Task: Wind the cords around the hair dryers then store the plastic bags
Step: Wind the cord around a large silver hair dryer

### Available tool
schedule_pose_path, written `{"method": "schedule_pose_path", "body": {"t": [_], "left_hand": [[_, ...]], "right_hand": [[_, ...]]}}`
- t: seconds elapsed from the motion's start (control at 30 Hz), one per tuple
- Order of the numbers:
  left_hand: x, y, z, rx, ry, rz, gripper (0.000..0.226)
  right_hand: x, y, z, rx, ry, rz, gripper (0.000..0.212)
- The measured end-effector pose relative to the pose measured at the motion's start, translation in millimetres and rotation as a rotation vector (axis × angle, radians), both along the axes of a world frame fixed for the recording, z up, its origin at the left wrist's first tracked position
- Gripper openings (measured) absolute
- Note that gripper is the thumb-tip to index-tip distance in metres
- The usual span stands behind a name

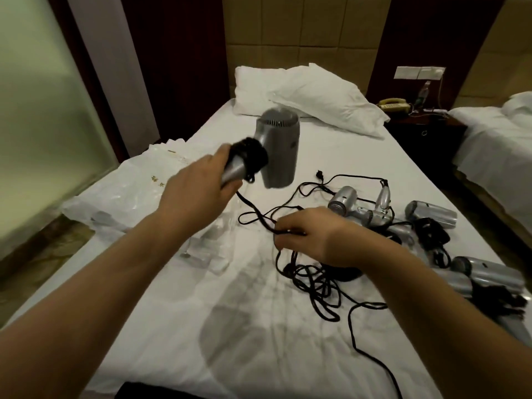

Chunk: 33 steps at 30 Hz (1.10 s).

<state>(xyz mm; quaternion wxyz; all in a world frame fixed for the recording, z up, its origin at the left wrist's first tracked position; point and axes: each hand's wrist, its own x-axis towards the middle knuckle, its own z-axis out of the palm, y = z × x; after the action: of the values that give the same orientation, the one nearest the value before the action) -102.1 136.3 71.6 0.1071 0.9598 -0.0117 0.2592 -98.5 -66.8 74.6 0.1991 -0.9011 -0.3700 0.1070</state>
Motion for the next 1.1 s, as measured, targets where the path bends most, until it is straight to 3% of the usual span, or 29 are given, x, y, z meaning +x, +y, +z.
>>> {"method": "schedule_pose_path", "body": {"t": [0.13, 0.27, 0.4, 0.5, 0.57, 0.67, 0.73, 0.8, 0.9, 0.97, 1.03, 1.1], "left_hand": [[-7, 3, -16, 0.266, 0.2, 0.067, 0.06], [-17, -14, -26, 0.551, 0.33, -0.066, 0.06], [-34, -21, -25, 0.563, 0.427, -0.24, 0.041], [-39, -17, -22, 0.552, 0.433, -0.27, 0.053], [-41, -14, -21, 0.527, 0.443, -0.281, 0.069], [-43, -4, -17, 0.314, 0.497, -0.373, 0.091], [-46, 2, -8, 0.08, 0.54, -0.494, 0.096], [-49, 2, 0, -0.207, 0.553, -0.6, 0.089], [-49, 0, 7, -0.643, 0.495, -0.636, 0.071], [-43, -2, 10, -0.805, 0.373, -0.589, 0.049], [-37, -6, 12, -0.952, 0.241, -0.537, 0.014], [-32, -12, 14, -1.017, 0.167, -0.458, 0.022]], "right_hand": [[2, -12, 9, -0.019, -0.036, -0.027, 0.015], [7, 5, 17, 0.03, -0.176, -0.02, 0.014], [21, 12, 9, 0.174, -0.18, -0.019, 0.012], [33, 7, -1, 0.238, -0.164, -0.117, 0.014], [39, 5, -7, 0.25, -0.158, -0.158, 0.029], [46, 1, -16, 0.195, -0.075, -0.21, 0.047], [39, -6, -13, 0.229, 0.116, -0.197, 0.05], [35, -15, -19, 0.342, 0.297, -0.222, 0.044], [43, -24, -59, 0.52, 0.536, -0.465, 0.027], [45, -20, -83, 0.503, 0.639, -0.415, 0.025], [38, -18, -100, 0.344, 0.625, -0.424, 0.021], [30, -17, -109, 0.172, 0.563, -0.347, 0.022]]}}
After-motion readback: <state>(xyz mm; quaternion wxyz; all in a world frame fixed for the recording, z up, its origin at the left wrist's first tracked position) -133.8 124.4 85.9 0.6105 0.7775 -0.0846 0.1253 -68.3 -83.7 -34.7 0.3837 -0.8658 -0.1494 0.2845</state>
